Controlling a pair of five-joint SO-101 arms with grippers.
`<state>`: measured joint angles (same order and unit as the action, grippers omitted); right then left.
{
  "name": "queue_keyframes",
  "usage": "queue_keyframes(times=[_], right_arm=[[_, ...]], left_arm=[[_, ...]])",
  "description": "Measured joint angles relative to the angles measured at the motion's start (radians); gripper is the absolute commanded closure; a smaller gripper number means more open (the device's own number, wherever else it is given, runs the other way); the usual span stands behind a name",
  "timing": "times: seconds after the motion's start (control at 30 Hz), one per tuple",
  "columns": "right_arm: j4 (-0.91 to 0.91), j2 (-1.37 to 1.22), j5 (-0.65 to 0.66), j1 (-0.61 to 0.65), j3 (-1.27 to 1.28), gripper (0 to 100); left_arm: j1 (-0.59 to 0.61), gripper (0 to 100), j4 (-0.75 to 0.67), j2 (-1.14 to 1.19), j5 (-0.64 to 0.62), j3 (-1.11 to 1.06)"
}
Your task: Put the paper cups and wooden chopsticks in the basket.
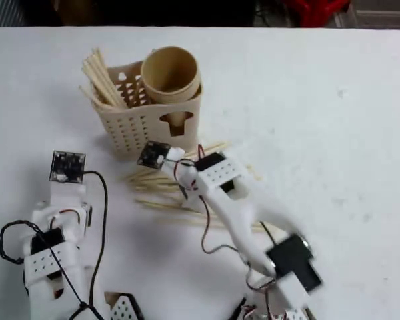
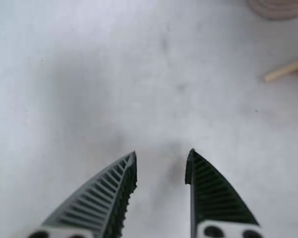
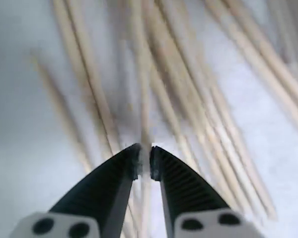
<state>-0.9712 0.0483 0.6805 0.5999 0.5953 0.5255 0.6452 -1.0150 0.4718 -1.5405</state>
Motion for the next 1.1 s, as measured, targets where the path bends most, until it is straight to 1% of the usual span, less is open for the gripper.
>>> queue_keyframes(times=[0.17,0.27,0.37,0.47,0.57,0.67,0.73,0.87,0.93,1.1], right_arm=[[-0.109,0.273,-0.114,0.006,0.000,98.1],[-0.158,0.445,-0.180,0.051,-0.025,98.1],[-0.161,0.562,-0.244,0.109,-0.114,98.1],[-0.152,0.580,-0.321,0.140,-0.265,98.1],[-0.071,0.532,-0.410,0.138,-0.440,98.1],[0.066,0.431,-0.479,0.137,-0.578,98.1],[0.178,0.344,-0.503,0.138,-0.644,98.1],[0.388,0.166,-0.512,0.144,-0.758,98.1],[0.419,0.087,-0.512,0.144,-0.824,98.0],[0.425,-0.064,-0.519,0.144,-0.968,98.0]], left_arm=[[0.000,83,0.000,0.000,0.000,0.000],[0.000,83,0.000,0.000,0.000,0.000],[0.000,83,0.000,0.000,0.000,0.000],[0.000,83,0.000,0.000,0.000,0.000],[0.000,83,0.000,0.000,0.000,0.000],[0.000,83,0.000,0.000,0.000,0.000],[0.000,83,0.000,0.000,0.000,0.000],[0.000,83,0.000,0.000,0.000,0.000],[0.000,83,0.000,0.000,0.000,0.000],[0.000,83,0.000,0.000,0.000,0.000]])
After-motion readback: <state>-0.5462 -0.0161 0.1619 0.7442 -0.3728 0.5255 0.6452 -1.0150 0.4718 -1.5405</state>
